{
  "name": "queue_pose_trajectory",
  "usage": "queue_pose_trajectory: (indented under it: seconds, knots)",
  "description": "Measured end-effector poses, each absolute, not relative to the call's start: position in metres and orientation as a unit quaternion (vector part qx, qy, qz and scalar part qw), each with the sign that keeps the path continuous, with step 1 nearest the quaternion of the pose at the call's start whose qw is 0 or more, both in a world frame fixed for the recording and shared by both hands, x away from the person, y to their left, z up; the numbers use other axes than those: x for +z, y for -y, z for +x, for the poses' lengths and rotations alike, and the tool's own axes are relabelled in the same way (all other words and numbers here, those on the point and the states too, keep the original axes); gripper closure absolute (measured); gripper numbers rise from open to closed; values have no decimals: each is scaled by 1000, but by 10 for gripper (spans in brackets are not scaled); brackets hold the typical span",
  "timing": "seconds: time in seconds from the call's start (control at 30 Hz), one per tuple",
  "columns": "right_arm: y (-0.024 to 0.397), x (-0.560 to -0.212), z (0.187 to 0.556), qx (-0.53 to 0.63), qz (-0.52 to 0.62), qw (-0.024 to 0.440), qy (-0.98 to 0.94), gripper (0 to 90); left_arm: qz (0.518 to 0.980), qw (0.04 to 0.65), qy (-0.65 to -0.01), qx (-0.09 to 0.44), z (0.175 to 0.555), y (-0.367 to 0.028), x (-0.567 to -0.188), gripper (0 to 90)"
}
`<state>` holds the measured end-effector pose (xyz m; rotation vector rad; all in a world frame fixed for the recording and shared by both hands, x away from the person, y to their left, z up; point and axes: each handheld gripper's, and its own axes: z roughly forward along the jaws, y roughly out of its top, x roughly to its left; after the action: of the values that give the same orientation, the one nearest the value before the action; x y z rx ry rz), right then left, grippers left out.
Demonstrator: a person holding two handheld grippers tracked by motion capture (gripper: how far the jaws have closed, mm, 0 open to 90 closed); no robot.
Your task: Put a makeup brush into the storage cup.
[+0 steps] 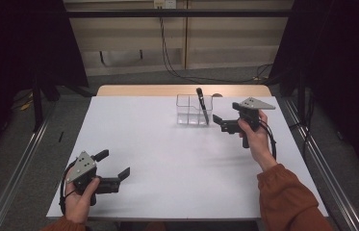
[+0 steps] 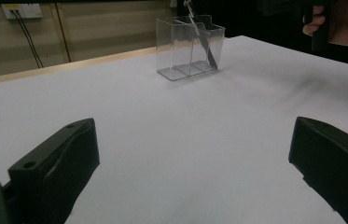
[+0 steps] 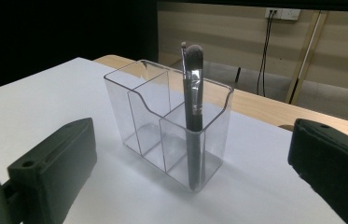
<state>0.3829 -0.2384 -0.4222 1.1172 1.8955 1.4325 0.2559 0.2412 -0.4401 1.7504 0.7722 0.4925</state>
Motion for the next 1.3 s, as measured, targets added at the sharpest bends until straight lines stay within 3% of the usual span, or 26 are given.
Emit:
queue_pose_trajectory:
  seconds: [1.3]
  knots:
    - [265, -427, 318, 533, 406, 279, -688, 9, 736, 552, -329, 212, 256, -242, -439, 17]
